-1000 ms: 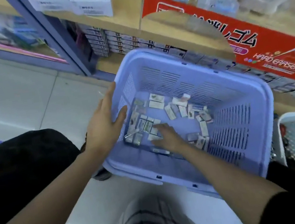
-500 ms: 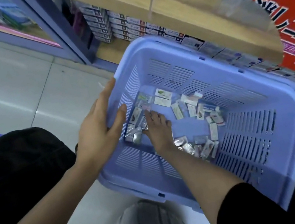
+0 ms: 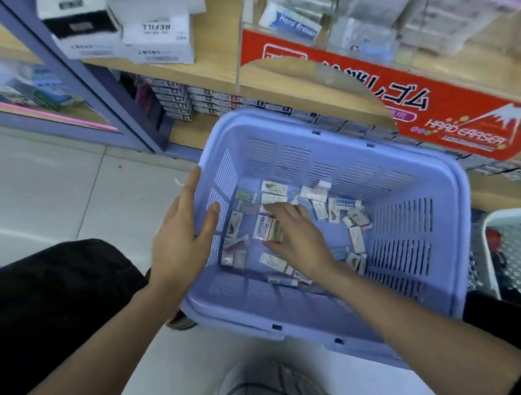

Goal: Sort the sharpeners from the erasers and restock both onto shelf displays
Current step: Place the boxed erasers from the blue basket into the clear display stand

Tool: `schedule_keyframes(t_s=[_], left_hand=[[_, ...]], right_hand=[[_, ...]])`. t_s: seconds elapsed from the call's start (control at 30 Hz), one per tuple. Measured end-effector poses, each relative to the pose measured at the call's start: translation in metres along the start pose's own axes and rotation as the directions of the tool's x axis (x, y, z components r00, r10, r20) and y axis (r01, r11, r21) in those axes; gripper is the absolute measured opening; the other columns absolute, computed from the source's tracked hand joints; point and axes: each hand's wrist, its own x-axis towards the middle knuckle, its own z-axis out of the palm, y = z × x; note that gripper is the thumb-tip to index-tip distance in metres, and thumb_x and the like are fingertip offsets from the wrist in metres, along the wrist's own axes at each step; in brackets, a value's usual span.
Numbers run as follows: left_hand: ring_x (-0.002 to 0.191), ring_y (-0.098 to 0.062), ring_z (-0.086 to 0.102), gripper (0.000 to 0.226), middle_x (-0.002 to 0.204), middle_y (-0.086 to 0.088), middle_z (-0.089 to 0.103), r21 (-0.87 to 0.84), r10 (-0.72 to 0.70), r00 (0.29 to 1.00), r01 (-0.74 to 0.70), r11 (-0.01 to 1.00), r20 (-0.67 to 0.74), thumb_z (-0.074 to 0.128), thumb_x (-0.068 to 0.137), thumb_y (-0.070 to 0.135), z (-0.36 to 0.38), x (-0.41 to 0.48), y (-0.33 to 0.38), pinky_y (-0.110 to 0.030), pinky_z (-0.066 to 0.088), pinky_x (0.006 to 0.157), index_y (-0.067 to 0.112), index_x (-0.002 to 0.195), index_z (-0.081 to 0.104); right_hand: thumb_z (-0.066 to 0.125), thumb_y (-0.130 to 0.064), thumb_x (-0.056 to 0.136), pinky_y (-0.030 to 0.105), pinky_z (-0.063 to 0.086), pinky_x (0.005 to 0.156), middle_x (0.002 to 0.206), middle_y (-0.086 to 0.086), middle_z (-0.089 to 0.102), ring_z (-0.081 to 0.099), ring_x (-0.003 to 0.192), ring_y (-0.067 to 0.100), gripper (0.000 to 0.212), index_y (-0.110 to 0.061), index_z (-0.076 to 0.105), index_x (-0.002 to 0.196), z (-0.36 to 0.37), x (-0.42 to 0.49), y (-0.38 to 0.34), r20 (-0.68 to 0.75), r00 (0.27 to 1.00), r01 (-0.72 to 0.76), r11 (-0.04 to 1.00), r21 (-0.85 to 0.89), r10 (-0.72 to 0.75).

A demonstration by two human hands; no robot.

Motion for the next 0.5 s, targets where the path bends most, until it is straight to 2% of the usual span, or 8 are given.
schedule_keyframes(t_s=[0.1, 0.13, 0.2, 0.27, 0.33, 0.4, 0.43, 0.5], left_hand=[[0.129, -0.036, 0.036, 0.062, 0.145, -0.020, 0.031, 0.177, 0.056, 0.997, -0.045, 0.983, -0.060, 0.044, 0.098, 0.038, -0.007, -0.003, 0.019, -0.044, 0.034, 0.104, 0.010, 0.149, 0.021], [0.130, -0.036, 0.033, 0.064, 0.144, -0.023, 0.031, 0.189, 0.105, 0.991, -0.087, 0.978, -0.084, 0.042, 0.097, 0.041, -0.011, -0.005, 0.031, -0.043, 0.032, 0.106, 0.002, 0.145, 0.025], [0.130, -0.028, 0.032, 0.065, 0.142, -0.019, 0.032, 0.099, 0.186, 0.979, -0.178, 0.979, -0.080, 0.038, 0.098, 0.046, -0.017, -0.011, 0.061, -0.027, 0.028, 0.105, -0.001, 0.142, 0.028], [0.128, -0.017, 0.035, 0.063, 0.141, -0.009, 0.034, -0.077, 0.177, 0.984, -0.175, 0.982, 0.015, 0.040, 0.095, 0.045, -0.023, -0.015, 0.095, -0.014, 0.026, 0.096, 0.005, 0.142, 0.030], [0.121, -0.013, 0.046, 0.056, 0.140, -0.004, 0.043, -0.303, 0.090, 0.976, -0.026, 0.952, 0.198, 0.049, 0.091, 0.040, -0.027, -0.014, 0.124, -0.019, 0.036, 0.095, 0.010, 0.138, 0.037], [0.112, -0.018, 0.057, 0.058, 0.129, -0.007, 0.057, -0.519, 0.046, 0.918, 0.181, 0.836, 0.395, 0.069, 0.082, 0.037, -0.033, -0.011, 0.149, -0.033, 0.046, 0.097, 0.012, 0.129, 0.048], [0.108, -0.022, 0.061, 0.057, 0.121, -0.009, 0.063, -0.595, 0.071, 0.879, 0.257, 0.761, 0.471, 0.074, 0.077, 0.031, -0.034, -0.009, 0.158, -0.039, 0.048, 0.097, 0.011, 0.126, 0.052], [0.101, -0.025, 0.066, 0.049, 0.110, -0.011, 0.068, -0.685, 0.159, 0.803, 0.365, 0.630, 0.574, 0.073, 0.076, 0.017, -0.035, -0.008, 0.172, -0.039, 0.052, 0.091, 0.005, 0.121, 0.056]], right_hand=[[0.070, -0.025, 0.083, 0.027, 0.033, 0.095, 0.140, 0.002, 0.045, 0.035, 0.126, 0.022, 0.068, -0.015, 0.037, 0.142, -0.050, -0.019, -0.026, -0.011, 0.999, 0.041, 0.999, 0.006, -0.040], [0.071, -0.025, 0.082, 0.027, 0.033, 0.093, 0.141, 0.002, 0.045, 0.035, 0.126, 0.022, 0.071, -0.015, 0.036, 0.142, -0.069, -0.025, -0.037, -0.027, 0.998, 0.050, 0.999, 0.007, -0.050], [0.073, -0.025, 0.080, 0.030, 0.035, 0.090, 0.139, 0.002, 0.046, 0.036, 0.126, 0.022, 0.075, -0.015, 0.034, 0.143, -0.108, -0.036, -0.058, -0.059, 0.996, 0.074, 0.997, 0.006, -0.074], [0.073, -0.027, 0.081, 0.030, 0.036, 0.088, 0.140, -0.001, 0.044, 0.033, 0.127, 0.018, 0.078, -0.017, 0.029, 0.144, -0.146, -0.048, -0.078, -0.076, 0.991, 0.106, 0.994, -0.019, -0.107], [0.073, -0.028, 0.081, 0.032, 0.039, 0.092, 0.142, -0.006, 0.043, 0.030, 0.127, 0.013, 0.082, -0.021, 0.023, 0.147, -0.180, -0.059, -0.093, -0.091, 0.989, 0.113, 0.992, -0.055, -0.118], [0.074, -0.027, 0.079, 0.034, 0.041, 0.095, 0.140, -0.007, 0.044, 0.032, 0.129, 0.012, 0.085, -0.022, 0.023, 0.147, -0.205, -0.069, -0.106, -0.126, 0.983, 0.125, 0.990, -0.068, -0.133], [0.075, -0.025, 0.078, 0.032, 0.040, 0.097, 0.139, -0.006, 0.045, 0.032, 0.129, 0.011, 0.085, -0.021, 0.024, 0.146, -0.215, -0.073, -0.111, -0.143, 0.979, 0.140, 0.988, -0.066, -0.148], [0.074, -0.023, 0.078, 0.028, 0.039, 0.099, 0.139, -0.008, 0.043, 0.031, 0.129, 0.008, 0.086, -0.022, 0.023, 0.147, -0.228, -0.081, -0.120, -0.152, 0.972, 0.169, 0.984, -0.062, -0.177]])
